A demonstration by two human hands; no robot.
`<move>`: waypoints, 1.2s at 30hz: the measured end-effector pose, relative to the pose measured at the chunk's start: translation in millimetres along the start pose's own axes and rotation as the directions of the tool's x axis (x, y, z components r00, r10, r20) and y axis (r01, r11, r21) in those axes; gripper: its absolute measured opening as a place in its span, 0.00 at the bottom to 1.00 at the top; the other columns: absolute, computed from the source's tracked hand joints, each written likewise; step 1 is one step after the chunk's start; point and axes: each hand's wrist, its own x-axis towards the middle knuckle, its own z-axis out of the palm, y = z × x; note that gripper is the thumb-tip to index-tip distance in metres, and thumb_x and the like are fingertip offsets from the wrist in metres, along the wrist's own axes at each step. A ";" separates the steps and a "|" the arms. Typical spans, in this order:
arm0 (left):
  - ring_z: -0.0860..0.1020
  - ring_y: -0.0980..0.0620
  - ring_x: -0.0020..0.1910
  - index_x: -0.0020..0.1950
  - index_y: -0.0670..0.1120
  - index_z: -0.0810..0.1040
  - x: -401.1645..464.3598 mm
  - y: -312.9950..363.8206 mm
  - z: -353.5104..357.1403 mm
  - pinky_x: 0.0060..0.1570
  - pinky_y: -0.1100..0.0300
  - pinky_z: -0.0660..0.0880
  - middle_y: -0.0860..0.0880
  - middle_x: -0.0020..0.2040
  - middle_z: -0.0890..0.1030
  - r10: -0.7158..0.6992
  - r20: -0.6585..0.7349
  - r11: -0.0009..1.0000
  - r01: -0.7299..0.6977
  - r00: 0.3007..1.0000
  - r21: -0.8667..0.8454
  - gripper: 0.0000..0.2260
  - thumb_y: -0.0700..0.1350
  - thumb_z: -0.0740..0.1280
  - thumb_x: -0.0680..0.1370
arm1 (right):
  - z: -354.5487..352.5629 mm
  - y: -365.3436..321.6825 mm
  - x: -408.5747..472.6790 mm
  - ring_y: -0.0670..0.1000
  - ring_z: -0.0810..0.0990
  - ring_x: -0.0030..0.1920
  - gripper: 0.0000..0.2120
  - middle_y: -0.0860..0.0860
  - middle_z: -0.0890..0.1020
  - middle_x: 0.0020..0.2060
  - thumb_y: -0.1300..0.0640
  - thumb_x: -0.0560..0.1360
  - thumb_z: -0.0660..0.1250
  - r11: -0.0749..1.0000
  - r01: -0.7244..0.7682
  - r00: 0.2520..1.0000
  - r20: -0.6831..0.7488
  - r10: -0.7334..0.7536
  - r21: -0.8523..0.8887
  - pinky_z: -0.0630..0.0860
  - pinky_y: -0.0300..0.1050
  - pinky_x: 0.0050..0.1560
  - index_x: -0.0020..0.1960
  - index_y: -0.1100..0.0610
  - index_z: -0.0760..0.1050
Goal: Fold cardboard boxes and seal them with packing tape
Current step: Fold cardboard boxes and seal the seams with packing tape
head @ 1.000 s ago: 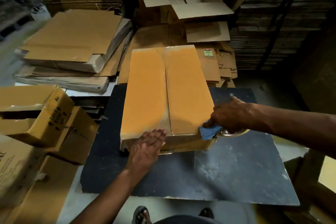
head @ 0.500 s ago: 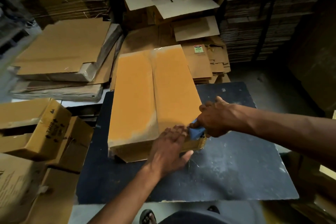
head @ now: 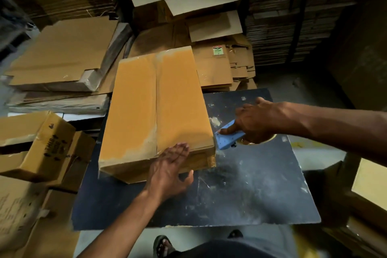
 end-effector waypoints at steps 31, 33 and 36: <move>0.69 0.45 0.77 0.64 0.52 0.82 137.0 31.5 -19.8 0.73 0.34 0.62 0.50 0.73 0.76 0.541 0.459 0.742 -0.656 0.705 0.134 0.35 0.76 0.57 0.74 | 98.2 -19.3 88.4 0.53 0.71 0.70 0.19 0.48 0.75 0.67 0.42 0.78 0.70 0.960 -0.105 0.994 0.056 0.094 0.259 0.65 0.54 0.62 0.68 0.42 0.74; 0.71 0.45 0.75 0.63 0.52 0.83 143.5 31.6 -19.8 0.70 0.32 0.63 0.51 0.71 0.78 0.570 0.468 0.717 -0.687 0.676 0.119 0.37 0.78 0.53 0.75 | 100.7 -20.0 92.8 0.54 0.71 0.69 0.20 0.47 0.75 0.67 0.41 0.78 0.70 0.955 -0.114 0.993 0.056 0.103 0.273 0.66 0.55 0.64 0.68 0.40 0.73; 0.71 0.44 0.75 0.61 0.53 0.85 149.9 37.9 -21.3 0.67 0.31 0.64 0.52 0.71 0.79 0.575 0.502 0.690 -0.712 0.646 0.127 0.39 0.79 0.50 0.75 | 111.5 -31.2 98.5 0.57 0.71 0.65 0.20 0.50 0.76 0.64 0.39 0.75 0.72 0.983 -0.145 0.987 0.084 0.136 0.114 0.65 0.60 0.64 0.64 0.43 0.75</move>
